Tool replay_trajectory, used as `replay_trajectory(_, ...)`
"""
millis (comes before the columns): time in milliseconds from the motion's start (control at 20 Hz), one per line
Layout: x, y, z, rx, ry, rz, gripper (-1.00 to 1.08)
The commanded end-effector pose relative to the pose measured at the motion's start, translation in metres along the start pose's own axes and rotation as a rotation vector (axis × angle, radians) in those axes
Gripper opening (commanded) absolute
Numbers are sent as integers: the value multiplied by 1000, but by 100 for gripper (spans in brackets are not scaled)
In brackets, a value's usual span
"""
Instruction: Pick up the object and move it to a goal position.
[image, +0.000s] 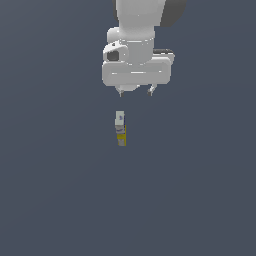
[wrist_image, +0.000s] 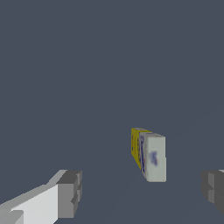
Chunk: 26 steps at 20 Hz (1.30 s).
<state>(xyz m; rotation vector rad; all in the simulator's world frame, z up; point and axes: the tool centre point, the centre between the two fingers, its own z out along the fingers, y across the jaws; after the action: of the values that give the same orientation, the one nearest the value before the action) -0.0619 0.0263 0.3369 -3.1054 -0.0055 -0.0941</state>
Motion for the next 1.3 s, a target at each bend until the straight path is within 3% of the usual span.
replay_trajectory(0,0,0,0,0,0,0,100)
replay_trajectory(450,7,29,-8,5,33,41,100)
replay_trajectory(750,6,30,-4,3,30,40,100)
replay_trajectory(1250,-12,46,60,-16,-11,25,100)
